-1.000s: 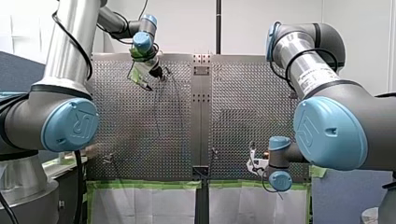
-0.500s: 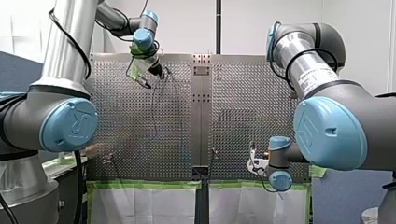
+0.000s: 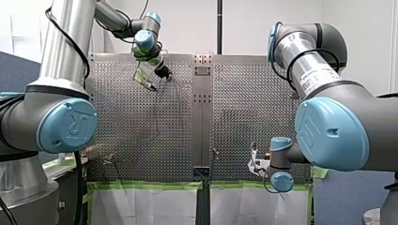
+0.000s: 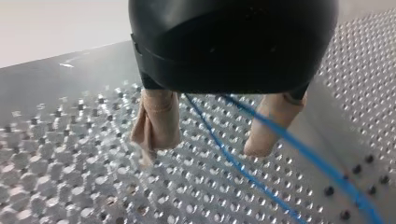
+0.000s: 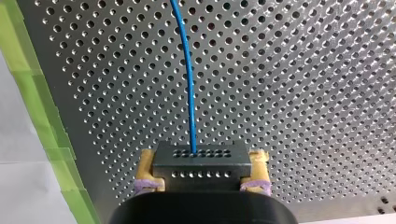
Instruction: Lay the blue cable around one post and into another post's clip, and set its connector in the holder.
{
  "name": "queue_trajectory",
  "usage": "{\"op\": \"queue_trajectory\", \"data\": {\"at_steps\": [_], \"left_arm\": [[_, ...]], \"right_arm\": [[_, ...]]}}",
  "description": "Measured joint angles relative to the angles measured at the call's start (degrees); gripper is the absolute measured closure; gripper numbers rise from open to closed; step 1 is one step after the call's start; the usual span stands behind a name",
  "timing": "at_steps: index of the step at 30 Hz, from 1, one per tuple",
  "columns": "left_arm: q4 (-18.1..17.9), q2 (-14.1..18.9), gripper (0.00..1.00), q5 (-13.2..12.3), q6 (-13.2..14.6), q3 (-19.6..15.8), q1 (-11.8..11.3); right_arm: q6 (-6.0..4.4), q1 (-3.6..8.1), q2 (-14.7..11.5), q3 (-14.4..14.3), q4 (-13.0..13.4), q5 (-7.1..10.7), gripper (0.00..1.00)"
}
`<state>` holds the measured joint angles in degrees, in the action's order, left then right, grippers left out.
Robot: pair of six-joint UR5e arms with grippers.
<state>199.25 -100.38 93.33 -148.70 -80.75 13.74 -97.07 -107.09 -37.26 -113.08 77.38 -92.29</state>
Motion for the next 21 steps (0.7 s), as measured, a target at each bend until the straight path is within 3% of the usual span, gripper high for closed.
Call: {"op": "queue_trajectory", "data": {"at_steps": [4, 21], "left_arm": [[0.0, 1.0, 0.00, 0.1, -0.4, 0.0, -0.2], [2.0, 4.3, 0.00, 6.1, 1.7, -0.1, -0.5]], "right_arm": [[-0.05, 0.00, 0.0, 0.0, 0.0, 0.00, 1.00], [-0.24, 0.10, 0.0, 0.0, 0.0, 0.00, 1.00]]}}
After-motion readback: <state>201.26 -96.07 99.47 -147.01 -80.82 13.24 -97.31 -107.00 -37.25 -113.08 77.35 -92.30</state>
